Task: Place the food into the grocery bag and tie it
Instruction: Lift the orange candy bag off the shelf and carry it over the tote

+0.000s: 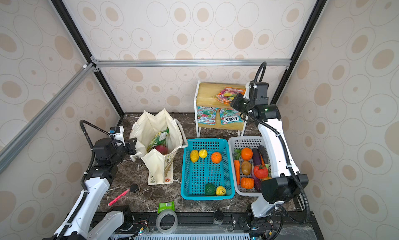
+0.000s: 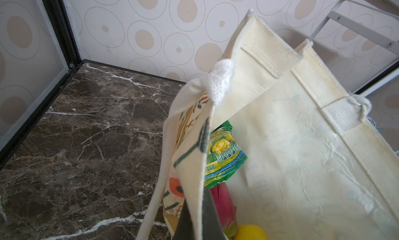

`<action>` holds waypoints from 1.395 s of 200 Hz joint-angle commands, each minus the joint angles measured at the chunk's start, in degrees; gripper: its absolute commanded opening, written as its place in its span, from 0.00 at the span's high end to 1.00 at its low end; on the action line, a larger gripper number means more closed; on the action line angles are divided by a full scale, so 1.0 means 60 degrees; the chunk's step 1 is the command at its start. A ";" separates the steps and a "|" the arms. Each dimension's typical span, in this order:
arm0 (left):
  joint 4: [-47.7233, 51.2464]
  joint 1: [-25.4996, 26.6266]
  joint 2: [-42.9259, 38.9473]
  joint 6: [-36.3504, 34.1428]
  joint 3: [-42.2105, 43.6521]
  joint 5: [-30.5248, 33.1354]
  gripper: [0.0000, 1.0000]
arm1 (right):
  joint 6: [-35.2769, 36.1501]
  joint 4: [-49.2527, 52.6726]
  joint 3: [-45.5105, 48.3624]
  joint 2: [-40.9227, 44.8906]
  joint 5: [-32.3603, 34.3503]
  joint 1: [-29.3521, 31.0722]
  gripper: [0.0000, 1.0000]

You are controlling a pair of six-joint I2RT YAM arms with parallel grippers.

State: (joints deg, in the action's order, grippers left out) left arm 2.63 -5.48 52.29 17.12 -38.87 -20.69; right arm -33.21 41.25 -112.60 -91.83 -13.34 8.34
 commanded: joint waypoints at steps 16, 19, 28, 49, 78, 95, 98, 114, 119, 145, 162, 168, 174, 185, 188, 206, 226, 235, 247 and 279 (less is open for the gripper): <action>-0.0115 -0.0038 -0.0151 -0.0130 -0.0162 -0.0070 1.00 | 0.0535 0.0549 -0.1208 -0.0113 0.0203 0.0465 1.00; -0.0117 -0.0036 -0.0158 -0.0126 -0.0159 -0.0068 1.00 | 0.0527 0.0571 -0.1302 -0.0139 0.0202 0.0468 1.00; -0.0108 -0.0032 -0.0169 -0.0129 -0.0159 -0.0082 1.00 | 0.0498 0.0653 -0.1606 -0.0242 0.0210 0.0496 1.00; -0.0103 -0.0034 -0.0176 -0.0128 -0.0161 -0.0085 1.00 | 0.0581 0.1053 -0.2547 -0.0587 0.0261 0.0612 1.00; -0.0115 -0.0038 -0.0205 -0.0125 -0.0171 -0.0087 1.00 | 0.0700 0.1625 -0.3722 -0.0984 0.0359 0.0879 1.00; -0.0105 -0.0026 -0.0214 -0.0132 -0.0160 -0.0091 1.00 | 0.0799 0.1623 -0.3719 -0.0850 0.0527 0.1206 1.00; -0.0110 -0.0043 -0.0208 -0.0143 -0.0168 -0.0096 1.00 | 0.0821 0.1628 -0.3716 -0.0830 0.0565 0.1226 1.00; -0.0116 -0.0027 -0.0207 -0.0132 -0.0159 -0.0079 1.00 | 0.0971 0.1631 -0.3677 -0.0623 0.0785 0.1774 1.00; -0.0104 -0.0047 -0.0215 -0.0144 -0.0148 -0.0069 1.00 | 0.1001 0.1620 -0.3652 -0.0531 0.0847 0.1881 1.00; -0.0127 -0.0032 -0.0173 -0.0127 -0.0167 -0.0140 1.00 | 0.1063 0.1261 -0.3252 -0.0035 0.1110 0.2706 1.00; -0.0130 -0.0035 -0.0157 -0.0117 -0.0167 -0.0142 1.00 | 0.1091 0.1088 -0.2958 0.0099 0.1206 0.3348 1.00; -0.0128 -0.0031 -0.0160 -0.0115 -0.0172 -0.0154 1.00 | 0.1143 0.1107 -0.3012 0.0075 0.1313 0.3578 1.00; -0.0124 -0.0033 -0.0160 -0.0112 -0.0159 -0.0143 1.00 | 0.1193 0.1122 -0.3066 0.0024 0.1415 0.3816 1.00; -0.0123 -0.0034 -0.0175 -0.0102 -0.0152 -0.0127 1.00 | 0.1271 0.1109 -0.3107 -0.0067 0.1558 0.4292 1.00; -0.0130 -0.0033 -0.0166 -0.0117 -0.0156 -0.0139 1.00 | 0.1293 0.1111 -0.3105 -0.0106 0.1590 0.4427 1.00; -0.0113 -0.0034 -0.0175 -0.0117 -0.0168 -0.0135 1.00 | 0.1389 0.1140 -0.3473 -0.0436 0.1700 0.5145 1.00; -0.0134 -0.0040 -0.0179 -0.0117 -0.0158 -0.0142 1.00 | 0.1417 0.1060 -0.3672 -0.0835 0.1761 0.5852 1.00; -0.0135 -0.0032 -0.0166 -0.0115 -0.0159 -0.0145 1.00 | 0.1380 0.0935 -0.3694 -0.1035 0.1667 0.6104 1.00; -0.0126 -0.0032 -0.0175 -0.0108 -0.0160 -0.0167 1.00 | 0.1219 0.0751 -0.3741 -0.1369 0.1418 0.6363 1.00; -0.0164 -0.0036 -0.0216 -0.0104 -0.0149 -0.0171 1.00 | 0.0894 0.0468 -0.4250 -0.2650 0.0442 0.6766 1.00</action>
State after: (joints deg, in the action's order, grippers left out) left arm 2.66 -5.48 52.18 17.15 -38.87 -20.99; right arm -26.72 47.83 -135.39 -102.80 -6.26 47.64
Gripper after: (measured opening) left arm 0.048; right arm 0.041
